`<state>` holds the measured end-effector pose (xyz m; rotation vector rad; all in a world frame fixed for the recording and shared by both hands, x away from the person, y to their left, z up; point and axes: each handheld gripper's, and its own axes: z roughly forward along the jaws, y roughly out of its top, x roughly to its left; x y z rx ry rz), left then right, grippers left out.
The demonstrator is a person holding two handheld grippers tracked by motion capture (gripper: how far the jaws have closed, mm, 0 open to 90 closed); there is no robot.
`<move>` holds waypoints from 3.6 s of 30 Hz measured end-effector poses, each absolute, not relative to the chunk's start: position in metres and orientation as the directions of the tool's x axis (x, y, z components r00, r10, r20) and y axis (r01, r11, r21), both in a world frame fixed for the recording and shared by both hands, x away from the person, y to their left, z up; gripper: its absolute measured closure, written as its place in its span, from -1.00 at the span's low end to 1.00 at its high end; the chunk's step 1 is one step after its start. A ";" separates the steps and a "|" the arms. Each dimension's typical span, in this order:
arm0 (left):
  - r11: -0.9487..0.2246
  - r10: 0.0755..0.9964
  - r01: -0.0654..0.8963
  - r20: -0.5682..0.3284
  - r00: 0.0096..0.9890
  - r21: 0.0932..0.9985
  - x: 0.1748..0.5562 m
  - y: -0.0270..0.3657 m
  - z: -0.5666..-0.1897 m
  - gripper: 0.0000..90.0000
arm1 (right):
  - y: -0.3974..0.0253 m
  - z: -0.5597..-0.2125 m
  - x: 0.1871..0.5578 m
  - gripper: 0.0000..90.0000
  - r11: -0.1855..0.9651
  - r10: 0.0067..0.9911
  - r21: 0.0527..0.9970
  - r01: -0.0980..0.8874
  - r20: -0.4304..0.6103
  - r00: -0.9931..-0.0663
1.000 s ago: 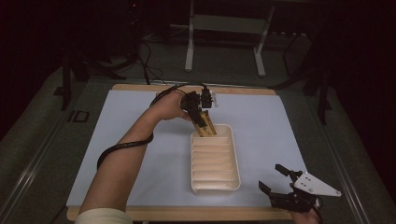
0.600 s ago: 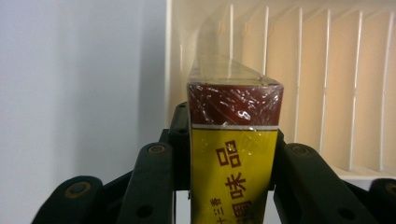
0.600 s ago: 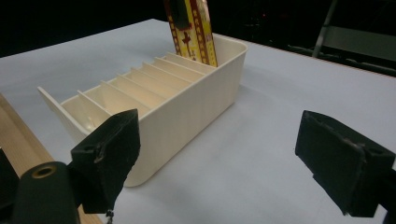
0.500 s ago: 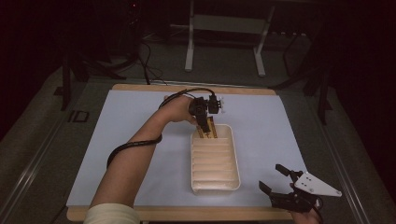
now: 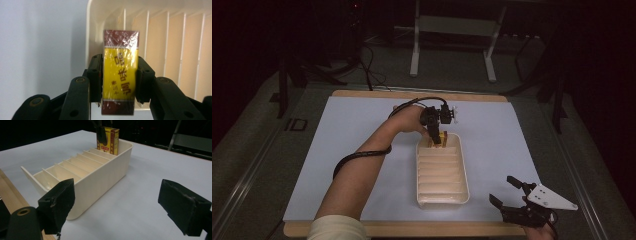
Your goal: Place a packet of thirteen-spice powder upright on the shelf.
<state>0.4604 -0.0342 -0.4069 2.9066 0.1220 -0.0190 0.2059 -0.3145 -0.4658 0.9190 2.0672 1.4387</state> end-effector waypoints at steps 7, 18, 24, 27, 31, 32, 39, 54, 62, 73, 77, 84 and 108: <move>-0.965 0.095 0.096 -0.017 0.995 0.246 0.459 -0.026 -0.398 0.43 | -0.314 -0.466 0.206 -0.69 0.234 0.738 0.937 0.260 0.003 -0.675; -0.948 0.141 0.139 -0.012 0.990 0.287 0.451 -0.002 -0.380 0.43 | -0.314 -0.466 0.206 -0.69 0.237 0.739 0.935 0.262 0.002 -0.674; -0.928 0.183 0.185 -0.038 0.982 0.322 0.450 0.022 -0.374 0.43 | -0.313 -0.466 0.206 -0.69 0.238 0.742 0.935 0.263 -0.001 -0.670; -0.919 0.207 0.204 -0.025 0.978 0.337 0.449 0.032 -0.374 0.42 | -0.313 -0.466 0.206 -0.69 0.236 0.742 0.936 0.262 0.001 -0.671; -0.907 0.237 0.222 -0.004 0.972 0.359 0.445 0.046 -0.373 0.37 | -0.313 -0.466 0.206 -0.69 0.238 0.744 0.935 0.264 -0.001 -0.668; -0.901 0.253 0.235 0.002 0.968 0.366 0.445 0.049 -0.373 0.32 | -0.313 -0.466 0.206 -0.69 0.238 0.744 0.935 0.264 -0.001 -0.668; -0.860 0.356 0.338 -0.025 0.934 0.383 0.438 0.068 -0.376 -0.24 | -0.313 -0.466 0.207 -0.69 0.237 0.751 0.935 0.264 -0.004 -0.661; -0.763 0.506 0.482 -0.066 0.860 0.431 0.417 0.109 -0.403 -0.89 | -0.313 -0.466 0.207 -0.69 0.236 0.755 0.934 0.268 -0.003 -0.656; -0.700 0.581 0.537 -0.061 0.811 0.471 0.399 0.125 -0.415 -0.97 | -0.312 -0.466 0.207 -0.69 0.238 0.758 0.933 0.270 -0.005 -0.652; -0.632 0.638 0.576 -0.075 0.767 0.519 0.373 0.136 -0.436 -0.97 | -0.312 -0.466 0.206 -0.69 0.240 0.760 0.934 0.265 -0.011 -0.649; -0.606 0.647 0.582 -0.089 0.757 0.543 0.361 0.139 -0.444 -0.97 | -0.312 -0.466 0.206 -0.69 0.240 0.763 0.934 0.264 -0.013 -0.647; -0.567 0.685 0.586 -0.064 0.726 0.579 0.341 0.142 -0.447 -0.97 | -0.312 -0.465 0.205 -0.69 0.238 0.769 0.937 0.256 -0.020 -0.639; -0.493 0.699 0.589 -0.112 0.706 0.640 0.292 0.160 -0.464 -0.97 | -0.312 -0.464 0.204 -0.69 0.249 0.763 0.936 0.249 -0.031 -0.646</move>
